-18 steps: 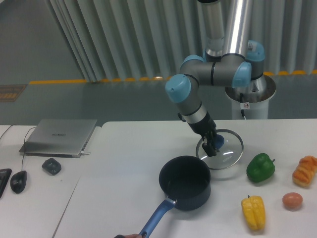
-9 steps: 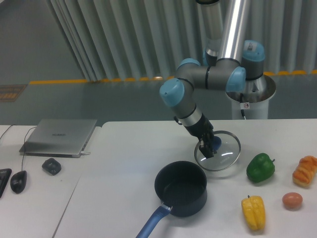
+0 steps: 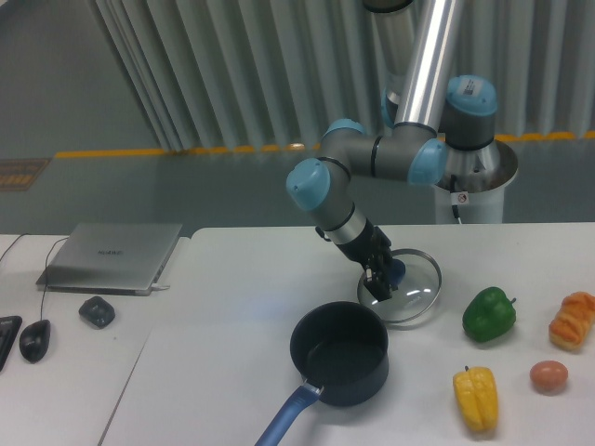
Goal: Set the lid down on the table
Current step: 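Lower the lid flat onto the table beside the saucepan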
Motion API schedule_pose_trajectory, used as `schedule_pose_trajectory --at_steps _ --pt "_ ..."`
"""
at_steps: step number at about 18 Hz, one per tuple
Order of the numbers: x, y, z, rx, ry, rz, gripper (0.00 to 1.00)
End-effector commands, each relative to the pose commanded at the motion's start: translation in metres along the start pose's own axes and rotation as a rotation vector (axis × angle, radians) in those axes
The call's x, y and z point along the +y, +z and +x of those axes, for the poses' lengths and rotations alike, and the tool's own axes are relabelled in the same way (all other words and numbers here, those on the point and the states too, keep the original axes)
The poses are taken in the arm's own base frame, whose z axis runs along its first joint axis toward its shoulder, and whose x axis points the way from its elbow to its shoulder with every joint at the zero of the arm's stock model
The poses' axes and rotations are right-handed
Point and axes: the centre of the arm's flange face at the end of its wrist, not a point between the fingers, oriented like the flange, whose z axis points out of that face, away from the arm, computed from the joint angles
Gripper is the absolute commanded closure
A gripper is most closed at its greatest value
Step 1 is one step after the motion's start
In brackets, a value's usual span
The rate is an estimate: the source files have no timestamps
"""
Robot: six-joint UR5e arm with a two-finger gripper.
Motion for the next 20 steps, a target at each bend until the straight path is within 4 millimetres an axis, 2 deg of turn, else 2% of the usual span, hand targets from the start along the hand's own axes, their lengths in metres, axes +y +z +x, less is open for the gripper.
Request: schedule_pose_trajectory --at_steps 4,5,9,10,11,12,13,15,18,20 --pt "-0.001 0.005 -0.001 0.005 -0.012 -0.02 0.32" --pt "0.0 0.007 -0.002 0.002 -0.01 -0.038 0.29" --pt "-0.002 0.012 -0.004 0.008 -0.008 -0.045 0.28" --pt "-0.001 0.01 -0.004 0.004 -0.004 -0.044 0.25" --pt "0.002 0.006 -0.005 -0.001 -0.01 -0.033 0.13" --pt "0.007 -0.002 -0.01 -0.01 -0.018 -0.024 0.0" --pt "0.016 -0.021 -0.014 -0.038 -0.036 -0.007 0.0" --pt "0.034 -0.04 -0.018 -0.049 -0.071 0.054 0.0" --pt "0.06 -0.057 -0.035 -0.053 -0.135 0.157 0.0" --pt "0.078 -0.058 -0.043 -0.055 -0.157 0.171 0.0"
